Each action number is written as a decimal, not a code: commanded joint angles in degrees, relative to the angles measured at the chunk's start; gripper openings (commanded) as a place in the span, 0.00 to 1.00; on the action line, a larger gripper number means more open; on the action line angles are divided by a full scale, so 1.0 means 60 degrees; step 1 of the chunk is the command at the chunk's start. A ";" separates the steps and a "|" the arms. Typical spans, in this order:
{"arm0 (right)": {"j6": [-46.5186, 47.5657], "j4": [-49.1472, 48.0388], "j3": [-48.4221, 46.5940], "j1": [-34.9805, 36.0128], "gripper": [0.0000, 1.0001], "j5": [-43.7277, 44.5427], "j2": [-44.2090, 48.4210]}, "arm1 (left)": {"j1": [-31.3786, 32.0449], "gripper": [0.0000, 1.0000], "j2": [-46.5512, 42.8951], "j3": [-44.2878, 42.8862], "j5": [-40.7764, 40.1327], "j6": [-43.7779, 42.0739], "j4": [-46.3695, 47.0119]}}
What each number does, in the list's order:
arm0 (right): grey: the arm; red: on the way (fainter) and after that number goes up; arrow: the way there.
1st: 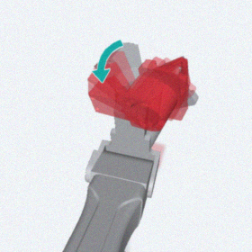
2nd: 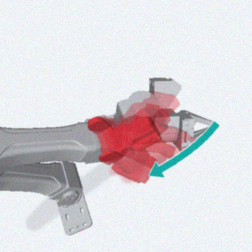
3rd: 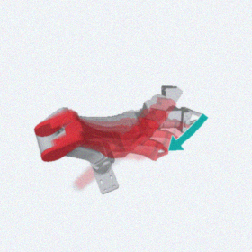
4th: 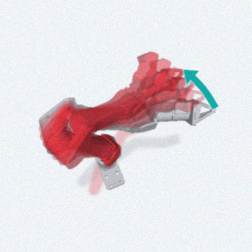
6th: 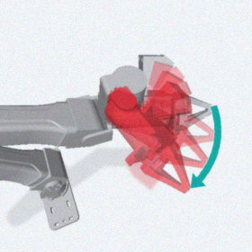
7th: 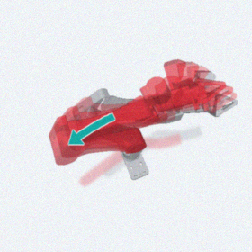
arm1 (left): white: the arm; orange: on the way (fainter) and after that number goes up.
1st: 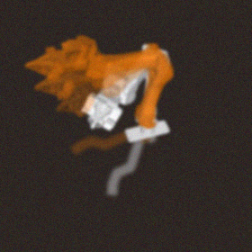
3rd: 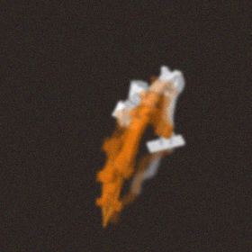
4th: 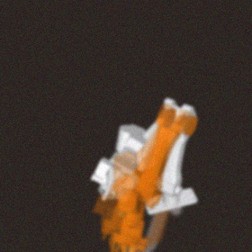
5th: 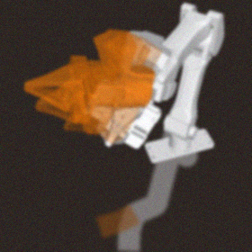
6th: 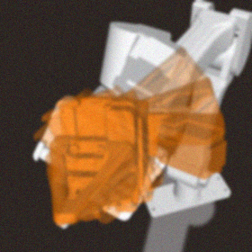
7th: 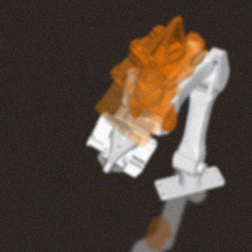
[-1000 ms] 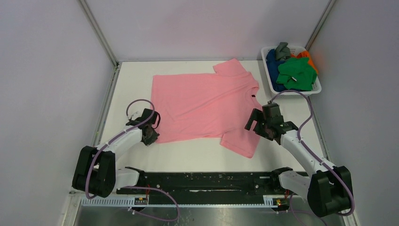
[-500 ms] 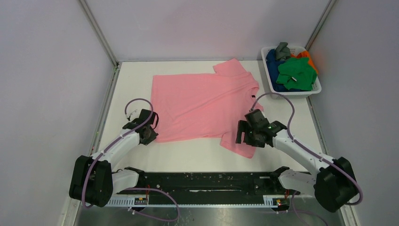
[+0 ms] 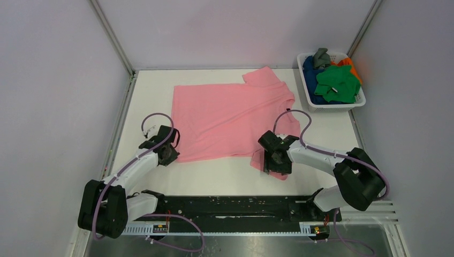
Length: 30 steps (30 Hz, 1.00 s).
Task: Fold and stack the t-shirts
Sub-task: Grab the side of the flattened tshirt closest away from the robot with both arms
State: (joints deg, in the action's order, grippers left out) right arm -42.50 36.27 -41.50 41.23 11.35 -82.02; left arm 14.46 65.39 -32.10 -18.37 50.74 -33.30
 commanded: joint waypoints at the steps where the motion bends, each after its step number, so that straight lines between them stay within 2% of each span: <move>1: -0.0674 -0.0151 0.0271 0.0120 0.62 0.0313 -0.0523 | -0.0008 0.00 -0.0263 0.0117 -0.0333 -0.0087 0.0125; 3: -0.0707 -0.0338 0.0365 0.0143 0.51 0.0224 -0.0624 | -0.0008 0.00 -0.0280 0.0113 -0.0356 -0.0058 0.0069; 6: -0.0687 -0.0457 0.0541 0.0235 0.29 0.0112 -0.0483 | -0.0007 0.00 -0.0380 0.0099 -0.0475 0.0009 -0.0169; 11: -0.0701 0.0519 0.0930 0.0768 0.11 0.0099 0.0414 | -0.0008 0.00 -0.1071 0.0136 -0.0985 0.0475 -0.1223; 15: -0.0814 0.1247 0.1246 0.1597 0.07 -0.0364 0.1456 | -0.0007 0.00 -0.2249 0.0390 -0.1467 0.1251 -0.2024; 21: -0.1120 0.2623 0.0979 0.2955 0.04 -0.0539 0.2262 | 0.0007 0.00 -0.3951 0.0810 -0.1447 0.1942 -0.2544; 30: -0.0651 0.2574 0.0033 0.3016 0.02 -0.0645 0.3135 | 0.0007 0.00 -0.4414 0.0586 -0.0980 0.1752 -0.2250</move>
State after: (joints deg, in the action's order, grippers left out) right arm -47.22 50.76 -36.93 58.81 7.86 -64.51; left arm 14.46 38.96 -27.20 -24.60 61.32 -48.77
